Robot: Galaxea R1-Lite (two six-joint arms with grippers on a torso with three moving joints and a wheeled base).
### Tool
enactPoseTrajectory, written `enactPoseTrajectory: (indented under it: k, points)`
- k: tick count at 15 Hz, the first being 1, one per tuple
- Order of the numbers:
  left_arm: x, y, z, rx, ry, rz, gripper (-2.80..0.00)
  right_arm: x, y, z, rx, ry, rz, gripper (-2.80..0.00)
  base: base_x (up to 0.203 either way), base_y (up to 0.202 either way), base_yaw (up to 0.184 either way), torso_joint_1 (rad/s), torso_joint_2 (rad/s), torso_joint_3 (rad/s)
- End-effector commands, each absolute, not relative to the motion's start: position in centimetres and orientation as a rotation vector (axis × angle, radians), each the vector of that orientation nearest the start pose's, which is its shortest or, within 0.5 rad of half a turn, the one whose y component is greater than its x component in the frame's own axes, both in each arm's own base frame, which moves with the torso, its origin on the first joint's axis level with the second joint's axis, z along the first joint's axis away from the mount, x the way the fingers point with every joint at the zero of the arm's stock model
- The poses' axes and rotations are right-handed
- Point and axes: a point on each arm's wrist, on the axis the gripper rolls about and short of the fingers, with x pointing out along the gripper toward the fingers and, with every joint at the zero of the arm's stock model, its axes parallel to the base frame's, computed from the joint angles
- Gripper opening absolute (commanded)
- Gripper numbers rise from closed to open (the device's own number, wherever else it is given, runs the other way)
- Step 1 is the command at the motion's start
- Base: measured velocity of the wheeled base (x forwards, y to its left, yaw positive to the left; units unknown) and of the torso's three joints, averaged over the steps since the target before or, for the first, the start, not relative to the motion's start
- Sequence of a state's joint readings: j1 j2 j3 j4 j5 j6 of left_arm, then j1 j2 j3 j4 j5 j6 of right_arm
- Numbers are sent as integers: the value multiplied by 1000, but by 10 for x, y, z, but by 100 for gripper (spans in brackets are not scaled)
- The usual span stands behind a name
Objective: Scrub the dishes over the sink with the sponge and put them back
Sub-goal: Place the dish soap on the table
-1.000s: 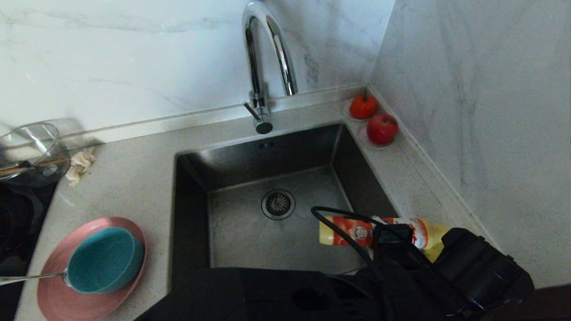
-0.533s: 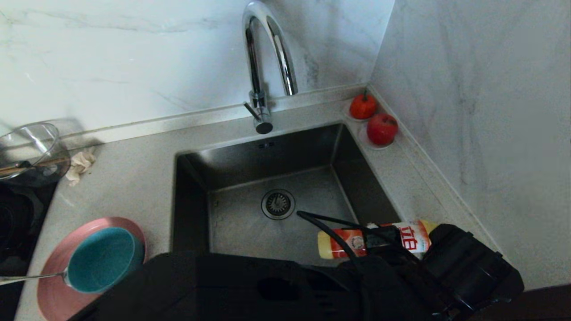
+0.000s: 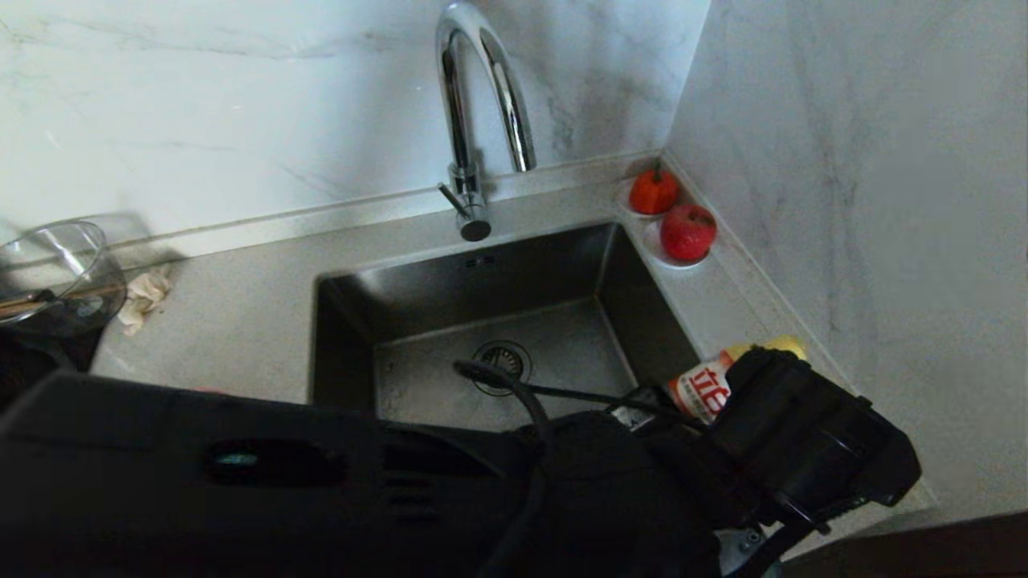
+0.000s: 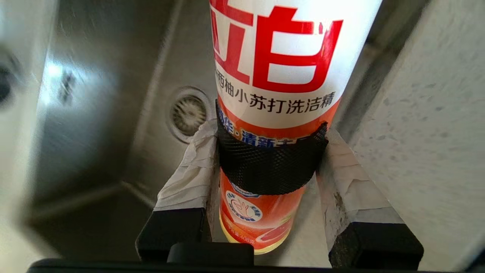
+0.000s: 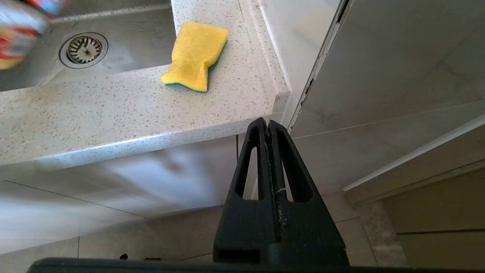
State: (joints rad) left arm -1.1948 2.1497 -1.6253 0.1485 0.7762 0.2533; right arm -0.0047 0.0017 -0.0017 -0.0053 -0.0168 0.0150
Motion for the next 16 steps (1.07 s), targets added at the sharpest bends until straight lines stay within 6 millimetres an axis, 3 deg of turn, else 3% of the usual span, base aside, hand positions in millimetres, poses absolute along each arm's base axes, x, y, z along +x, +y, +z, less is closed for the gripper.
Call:
enactPoseTrajectory:
  k: [1, 5, 8, 12, 16]
  points:
    - [161, -363, 217, 651, 283, -449, -280, -23, 0, 77, 15, -6, -21, -280, 0, 0, 0, 0, 0, 0]
    - [139, -306, 285, 416, 210, -441, -280, -23, 0, 77, 15, -6, -21, -280, 0, 0, 0, 0, 0, 0]
    - [123, -251, 321, 301, 153, -401, -280, -23, 0, 77, 15, -6, -21, -280, 0, 0, 0, 0, 0, 0]
    - [119, -170, 350, 187, 94, -266, -280, -23, 0, 77, 15, -6, -21, -280, 0, 0, 0, 0, 0, 0]
    - [108, -120, 367, 90, 28, -177, -280, -23, 0, 77, 15, -6, -21, -280, 0, 0, 0, 0, 0, 0]
